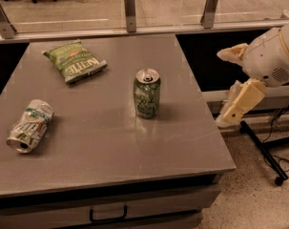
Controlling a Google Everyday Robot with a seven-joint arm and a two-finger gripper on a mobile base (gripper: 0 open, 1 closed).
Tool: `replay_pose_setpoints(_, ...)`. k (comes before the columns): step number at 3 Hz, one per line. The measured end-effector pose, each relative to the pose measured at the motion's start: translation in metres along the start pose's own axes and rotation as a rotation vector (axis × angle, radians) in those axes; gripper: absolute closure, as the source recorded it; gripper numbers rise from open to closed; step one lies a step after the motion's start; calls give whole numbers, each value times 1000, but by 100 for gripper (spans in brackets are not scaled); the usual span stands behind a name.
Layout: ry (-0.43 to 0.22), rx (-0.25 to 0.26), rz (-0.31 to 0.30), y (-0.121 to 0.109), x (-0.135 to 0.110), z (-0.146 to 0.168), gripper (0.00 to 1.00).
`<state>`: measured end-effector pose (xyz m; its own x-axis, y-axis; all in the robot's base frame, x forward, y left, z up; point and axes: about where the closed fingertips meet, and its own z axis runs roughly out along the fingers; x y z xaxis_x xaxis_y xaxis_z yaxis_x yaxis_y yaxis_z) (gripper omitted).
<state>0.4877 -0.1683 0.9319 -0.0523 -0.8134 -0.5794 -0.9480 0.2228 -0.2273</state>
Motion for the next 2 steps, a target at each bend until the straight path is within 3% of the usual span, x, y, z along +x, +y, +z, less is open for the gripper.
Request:
replay_pose_setpoints(1,1,-1,-1,1,-1,0,0)
replay_pose_setpoints(2,-95,-34,10,4,-7,17,0)
